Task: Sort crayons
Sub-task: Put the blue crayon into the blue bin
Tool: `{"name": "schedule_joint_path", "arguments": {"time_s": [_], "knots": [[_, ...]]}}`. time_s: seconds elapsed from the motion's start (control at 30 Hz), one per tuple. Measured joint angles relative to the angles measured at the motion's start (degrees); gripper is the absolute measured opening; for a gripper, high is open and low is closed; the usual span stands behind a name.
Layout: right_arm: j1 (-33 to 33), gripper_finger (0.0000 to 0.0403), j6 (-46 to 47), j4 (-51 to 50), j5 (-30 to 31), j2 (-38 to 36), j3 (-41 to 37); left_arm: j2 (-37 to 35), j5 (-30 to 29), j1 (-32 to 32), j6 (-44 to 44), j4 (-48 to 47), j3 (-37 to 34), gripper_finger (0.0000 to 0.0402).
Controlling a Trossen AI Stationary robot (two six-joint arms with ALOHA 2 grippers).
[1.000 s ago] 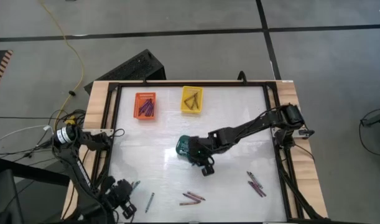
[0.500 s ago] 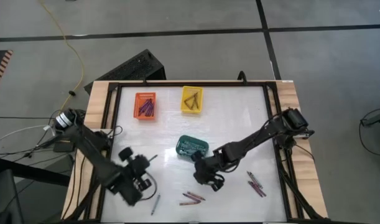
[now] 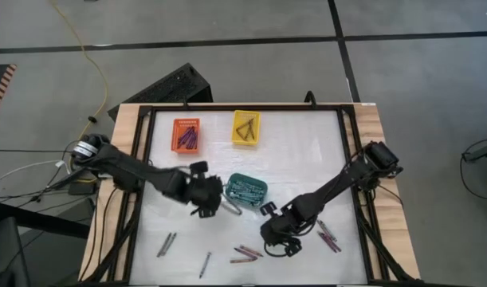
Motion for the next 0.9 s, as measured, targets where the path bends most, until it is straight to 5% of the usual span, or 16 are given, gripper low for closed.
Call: {"name": "schedule_joint_path", "arguments": {"time_s": [0.43,0.9], "knots": [[4.07,0.0103,8.01,-3.65,3.71,0.0,0.0,0.62,14.28,12.11,17.69,11.54,-0.01,0.0012],[4.72,0.0103,9.86,-5.27,4.89,0.0,0.0,5.97,18.54,14.78,18.94,15.47,-0.01,0.0131]]}}
